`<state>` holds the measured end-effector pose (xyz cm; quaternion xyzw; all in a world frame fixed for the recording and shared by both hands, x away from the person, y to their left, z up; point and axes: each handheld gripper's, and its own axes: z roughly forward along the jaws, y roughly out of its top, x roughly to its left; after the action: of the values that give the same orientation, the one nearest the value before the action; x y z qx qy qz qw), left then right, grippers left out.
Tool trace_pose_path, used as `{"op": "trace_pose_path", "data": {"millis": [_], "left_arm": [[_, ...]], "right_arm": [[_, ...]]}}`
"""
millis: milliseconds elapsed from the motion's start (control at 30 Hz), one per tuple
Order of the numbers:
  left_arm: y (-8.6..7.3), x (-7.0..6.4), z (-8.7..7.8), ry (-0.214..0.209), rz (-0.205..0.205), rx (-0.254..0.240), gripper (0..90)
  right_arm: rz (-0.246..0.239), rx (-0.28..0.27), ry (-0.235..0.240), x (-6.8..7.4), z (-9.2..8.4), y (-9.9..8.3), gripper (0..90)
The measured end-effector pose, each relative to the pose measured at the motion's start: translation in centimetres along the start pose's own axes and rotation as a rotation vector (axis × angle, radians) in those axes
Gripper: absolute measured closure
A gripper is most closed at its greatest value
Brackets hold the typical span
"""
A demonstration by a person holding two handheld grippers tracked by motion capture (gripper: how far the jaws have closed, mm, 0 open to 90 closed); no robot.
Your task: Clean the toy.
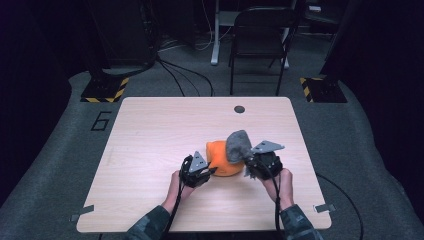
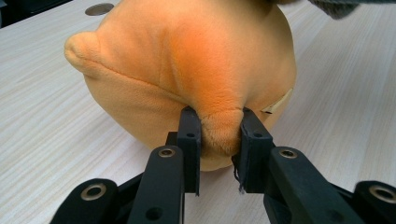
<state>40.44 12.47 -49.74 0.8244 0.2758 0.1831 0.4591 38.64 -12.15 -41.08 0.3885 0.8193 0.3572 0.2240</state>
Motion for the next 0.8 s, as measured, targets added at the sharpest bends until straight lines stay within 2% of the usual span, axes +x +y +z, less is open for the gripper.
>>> {"op": "trace_pose_path", "data": {"millis": [33,133,200,267,433,467,500,567,600,633,800], "left_arm": [[0.0,0.0,0.0,0.001,-0.001,-0.001,74.1],[0.0,0.0,0.0,0.002,0.002,-0.004,74.1],[0.0,0.0,0.0,0.002,0.005,0.0,74.1],[-0.1,0.1,0.0,-0.003,0.008,0.008,74.1],[0.0,-0.1,0.0,-0.003,0.013,0.01,74.1],[0.0,-0.1,0.0,-0.003,0.019,0.01,74.1],[0.0,-0.2,0.0,-0.003,0.019,0.008,74.1],[0.0,-0.2,0.0,-0.006,0.019,0.007,74.1],[0.0,-0.2,0.1,-0.006,0.022,0.006,74.1],[0.0,-0.2,0.1,-0.008,0.021,0.008,74.1],[0.0,-0.1,0.1,-0.009,0.02,0.006,74.2]], "right_arm": [[-0.035,-0.003,0.017,0.8,0.1,0.3,73.3],[-0.073,0.018,0.062,3.1,1.1,0.6,73.2],[-0.1,0.042,0.066,4.0,2.3,0.4,73.1],[-0.122,0.066,0.057,4.2,3.2,0.0,73.2],[-0.078,0.085,0.043,2.8,3.2,-0.6,73.1],[-0.084,0.084,0.044,2.3,3.2,-0.8,73.1],[-0.065,0.092,0.042,1.9,3.2,-1.0,73.0],[-0.059,0.095,0.039,1.0,3.2,-1.3,73.0],[-0.033,0.099,0.031,0.7,3.2,-1.4,73.0],[-0.033,0.109,0.03,0.3,3.2,-1.6,73.0],[0.017,0.151,-0.025,-2.3,3.4,-3.0,73.3]]}}
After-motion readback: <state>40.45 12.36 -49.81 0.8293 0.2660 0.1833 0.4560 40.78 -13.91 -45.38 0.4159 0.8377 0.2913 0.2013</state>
